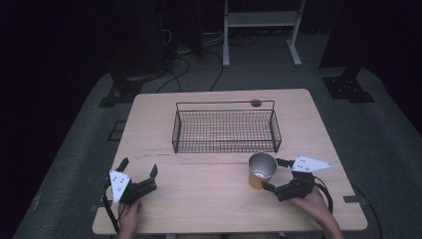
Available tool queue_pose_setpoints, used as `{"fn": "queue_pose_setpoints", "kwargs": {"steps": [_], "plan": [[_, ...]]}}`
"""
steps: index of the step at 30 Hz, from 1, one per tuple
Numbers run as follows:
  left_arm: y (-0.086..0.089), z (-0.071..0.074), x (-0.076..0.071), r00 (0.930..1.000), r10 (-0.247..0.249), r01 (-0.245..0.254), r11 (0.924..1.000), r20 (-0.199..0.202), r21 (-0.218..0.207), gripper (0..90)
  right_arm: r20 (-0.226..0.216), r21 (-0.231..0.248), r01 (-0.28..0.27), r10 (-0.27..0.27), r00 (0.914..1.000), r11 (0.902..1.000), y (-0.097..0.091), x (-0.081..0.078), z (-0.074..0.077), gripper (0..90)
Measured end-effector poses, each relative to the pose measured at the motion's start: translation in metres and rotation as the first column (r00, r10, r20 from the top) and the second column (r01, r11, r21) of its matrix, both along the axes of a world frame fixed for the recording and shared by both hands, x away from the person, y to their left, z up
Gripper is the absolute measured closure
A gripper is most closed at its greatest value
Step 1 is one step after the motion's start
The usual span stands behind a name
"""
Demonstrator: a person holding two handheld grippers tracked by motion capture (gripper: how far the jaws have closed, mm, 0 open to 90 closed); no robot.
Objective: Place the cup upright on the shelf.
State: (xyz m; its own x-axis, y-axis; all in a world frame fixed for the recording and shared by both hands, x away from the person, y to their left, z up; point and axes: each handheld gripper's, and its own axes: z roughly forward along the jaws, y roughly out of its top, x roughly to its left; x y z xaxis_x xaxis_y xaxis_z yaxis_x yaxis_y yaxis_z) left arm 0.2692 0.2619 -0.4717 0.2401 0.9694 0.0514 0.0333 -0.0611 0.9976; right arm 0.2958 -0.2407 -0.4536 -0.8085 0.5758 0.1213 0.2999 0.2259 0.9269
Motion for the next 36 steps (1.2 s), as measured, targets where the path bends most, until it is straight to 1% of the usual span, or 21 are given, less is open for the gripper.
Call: {"fn": "queue_pose_setpoints", "kwargs": {"steps": [5, 7, 11, 17, 18, 19, 22, 24, 27, 36], "plan": [[0.000, 0.000, 0.000, 1.0000, -0.001, 0.001, 1.0000, 0.000, -0.001, 0.0, 0.007, -0.006, -0.006, 0.007, 1.0000, 1.0000, 0.004, 0.003, 0.001, 0.0], [0.000, 0.000, 0.000, 1.0000, -0.001, 0.001, 1.0000, 0.000, -0.001, 0.0, 0.006, -0.001, -0.005, 0.005, 1.0000, 1.0000, 0.006, 0.004, 0.001, 0.0], [0.000, 0.000, 0.000, 1.0000, -0.001, 0.001, 1.0000, 0.000, 0.000, 0.0, 0.003, -0.007, -0.002, 0.002, 1.0000, 1.0000, 0.009, 0.007, -0.001, 0.0], [0.000, 0.000, 0.000, 1.0000, 0.000, 0.000, 1.0000, 0.000, 0.000, 0.0, -0.003, -0.004, -0.010, 0.010, 0.9999, 0.9999, 0.014, 0.010, 0.000, 0.0], [0.000, 0.000, 0.000, 1.0000, 0.000, 0.000, 1.0000, 0.001, 0.000, 0.0, 0.002, -0.008, -0.011, 0.011, 0.9999, 0.9999, 0.015, 0.010, 0.002, 0.0], [0.000, 0.000, 0.000, 1.0000, 0.000, 0.000, 1.0000, 0.001, 0.000, 0.0, 0.016, -0.029, -0.009, 0.009, 0.9998, 0.9996, 0.019, 0.012, 0.005, 0.0], [0.000, 0.000, 0.000, 1.0000, -0.001, 0.001, 1.0000, 0.001, 0.000, 0.0, 0.008, -0.031, -0.013, 0.013, 0.9999, 0.9994, 0.021, 0.013, 0.005, 0.0], [0.000, 0.000, 0.000, 1.0000, -0.001, 0.001, 1.0000, 0.000, -0.001, 0.0, 0.012, -0.034, -0.018, 0.018, 0.9998, 0.9993, 0.025, 0.015, 0.005, 0.0], [0.000, 0.000, 0.000, 1.0000, -0.001, 0.001, 1.0000, 0.001, -0.001, 0.0, 0.000, -0.041, -0.018, 0.018, 0.9998, 0.9990, 0.029, 0.018, 0.002, 0.0], [0.000, 0.000, 0.000, 1.0000, -0.001, 0.001, 1.0000, 0.001, -0.001, 0.0, 0.002, -0.035, -0.010, 0.010, 0.9999, 0.9993, 0.032, 0.021, 0.002, 0.0]]}}
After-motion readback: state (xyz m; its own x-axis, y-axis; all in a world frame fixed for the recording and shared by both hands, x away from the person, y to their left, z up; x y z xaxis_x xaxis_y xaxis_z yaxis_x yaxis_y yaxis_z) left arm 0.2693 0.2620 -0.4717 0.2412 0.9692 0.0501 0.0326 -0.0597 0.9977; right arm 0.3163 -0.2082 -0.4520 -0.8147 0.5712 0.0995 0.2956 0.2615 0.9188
